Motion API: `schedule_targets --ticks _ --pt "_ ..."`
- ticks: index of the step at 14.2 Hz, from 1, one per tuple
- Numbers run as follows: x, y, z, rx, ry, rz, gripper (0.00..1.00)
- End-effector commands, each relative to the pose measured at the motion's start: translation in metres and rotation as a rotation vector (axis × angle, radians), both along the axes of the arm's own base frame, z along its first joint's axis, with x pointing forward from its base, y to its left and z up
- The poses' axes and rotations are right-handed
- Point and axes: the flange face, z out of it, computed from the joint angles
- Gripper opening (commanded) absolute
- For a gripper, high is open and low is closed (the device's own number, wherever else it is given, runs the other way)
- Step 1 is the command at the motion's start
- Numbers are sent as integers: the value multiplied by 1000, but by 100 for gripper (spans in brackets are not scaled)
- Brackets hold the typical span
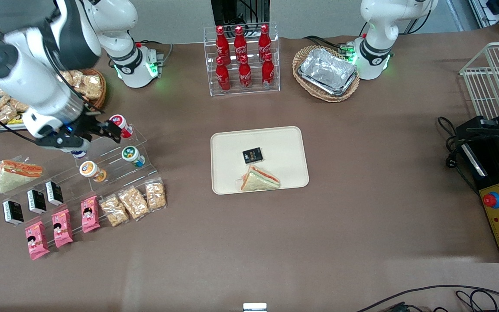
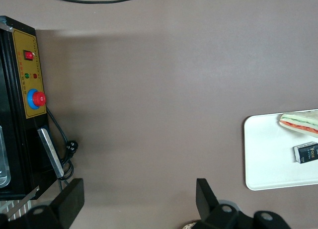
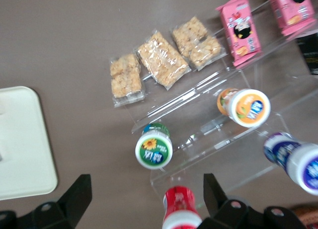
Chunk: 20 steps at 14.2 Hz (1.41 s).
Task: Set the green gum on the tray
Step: 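Move the right gripper down toward the green-capped gum bottle on the rack, then close the right gripper around the green gum bottle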
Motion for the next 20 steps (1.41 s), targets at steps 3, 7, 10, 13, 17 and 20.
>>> schedule_targets --ticks 3,7,10,13,17,20 --pt "9 -6 -87 16 10 24 100" --pt "5 -7 -130 19 13 15 100" --pt "2 -7 -139 19 16 16 100" --pt "-2 -6 -145 18 25 17 100" --pt "-5 1 -148 17 26 30 99" --pt "-8 1 -151 15 22 32 93"
